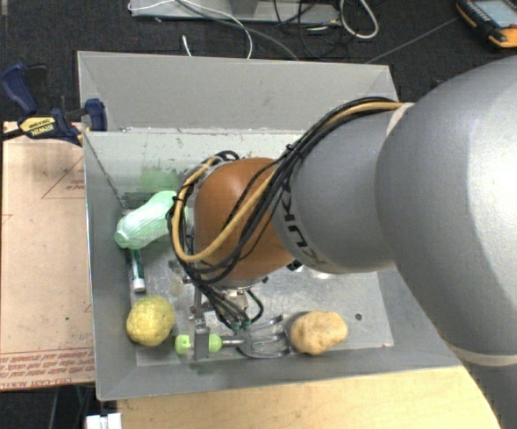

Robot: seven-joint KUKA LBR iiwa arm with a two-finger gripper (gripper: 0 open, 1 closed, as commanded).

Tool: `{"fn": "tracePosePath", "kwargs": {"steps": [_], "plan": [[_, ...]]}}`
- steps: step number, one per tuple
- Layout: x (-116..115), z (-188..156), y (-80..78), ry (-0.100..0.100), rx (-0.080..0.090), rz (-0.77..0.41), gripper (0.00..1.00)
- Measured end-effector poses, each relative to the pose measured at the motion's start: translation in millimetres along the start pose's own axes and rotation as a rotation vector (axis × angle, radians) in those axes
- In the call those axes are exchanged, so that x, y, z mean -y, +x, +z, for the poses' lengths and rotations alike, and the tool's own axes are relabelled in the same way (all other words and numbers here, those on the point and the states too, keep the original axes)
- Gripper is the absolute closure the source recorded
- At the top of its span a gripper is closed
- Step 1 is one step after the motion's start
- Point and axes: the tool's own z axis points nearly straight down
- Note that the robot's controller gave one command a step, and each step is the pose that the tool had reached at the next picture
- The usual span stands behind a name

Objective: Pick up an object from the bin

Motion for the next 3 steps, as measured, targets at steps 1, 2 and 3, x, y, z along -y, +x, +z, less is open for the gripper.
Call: {"fn": "tracePosePath", "kwargs": {"steps": [1,2,3], "plan": [[-33.4,18.3,12.4,-0.002,0.004,-0.162,1.0],[-33.3,18.4,12.4,-0.002,0.004,-0.162,1.0],[-33.2,18.4,12.4,-0.002,0.004,-0.162,1.0]]}}
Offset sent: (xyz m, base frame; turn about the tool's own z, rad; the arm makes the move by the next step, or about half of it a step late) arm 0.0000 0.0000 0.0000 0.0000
